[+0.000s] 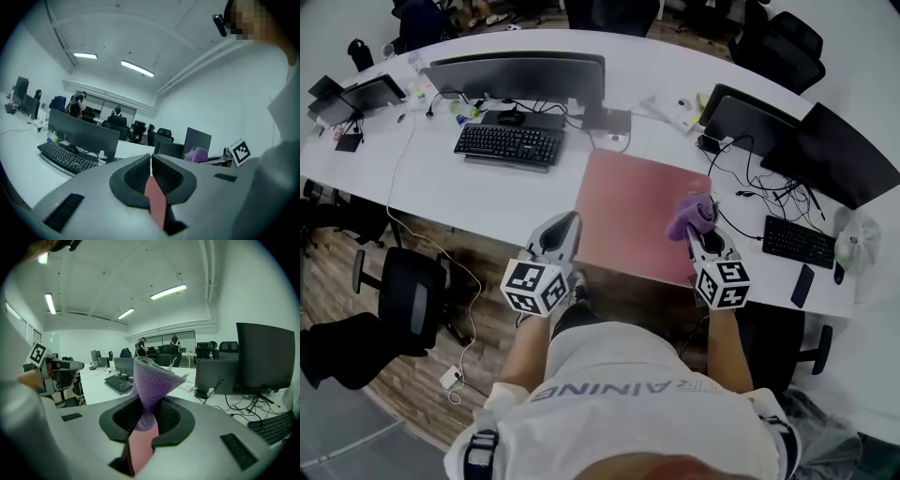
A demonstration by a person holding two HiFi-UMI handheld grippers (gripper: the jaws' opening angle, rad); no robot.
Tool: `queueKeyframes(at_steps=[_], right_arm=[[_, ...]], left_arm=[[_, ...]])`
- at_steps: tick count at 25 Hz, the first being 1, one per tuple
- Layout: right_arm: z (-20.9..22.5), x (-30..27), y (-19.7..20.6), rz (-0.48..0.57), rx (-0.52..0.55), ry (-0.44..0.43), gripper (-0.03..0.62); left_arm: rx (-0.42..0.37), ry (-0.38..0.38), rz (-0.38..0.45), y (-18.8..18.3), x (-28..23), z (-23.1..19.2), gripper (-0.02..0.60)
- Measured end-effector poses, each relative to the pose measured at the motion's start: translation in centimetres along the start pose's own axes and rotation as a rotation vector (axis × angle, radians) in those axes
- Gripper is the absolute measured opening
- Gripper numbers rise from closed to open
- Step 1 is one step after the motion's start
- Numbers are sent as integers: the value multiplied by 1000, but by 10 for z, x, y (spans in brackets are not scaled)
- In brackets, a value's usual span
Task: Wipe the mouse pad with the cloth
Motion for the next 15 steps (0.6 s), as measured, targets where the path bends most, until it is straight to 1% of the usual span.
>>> queueKeyframes(at_steps=[4,8,12,15], right_arm=[[-4,-53,-20,-32,-12,6,89],[-19,-112,-37,-76,-11,-21,89],[-43,-175,-45,-128,-18,-73,89],[-64,-223,-46,-164,-33,-136,89]], left_arm=[[9,18,-31,-26,-26,-42,38],[17,21,-54,-48,-48,-90,38],[25,27,-98,-59,-62,-136,38],[37,19,-139,-61,-68,-167,38]])
Point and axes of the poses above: the fingertips, and each gripper's own axes: x backward along the fingers, z to its right, y out of its underside, the point moved 7 cm from there along x, backward along the fingers, and after that the axes turned 15 degrees about x, right-handed, at the moved point
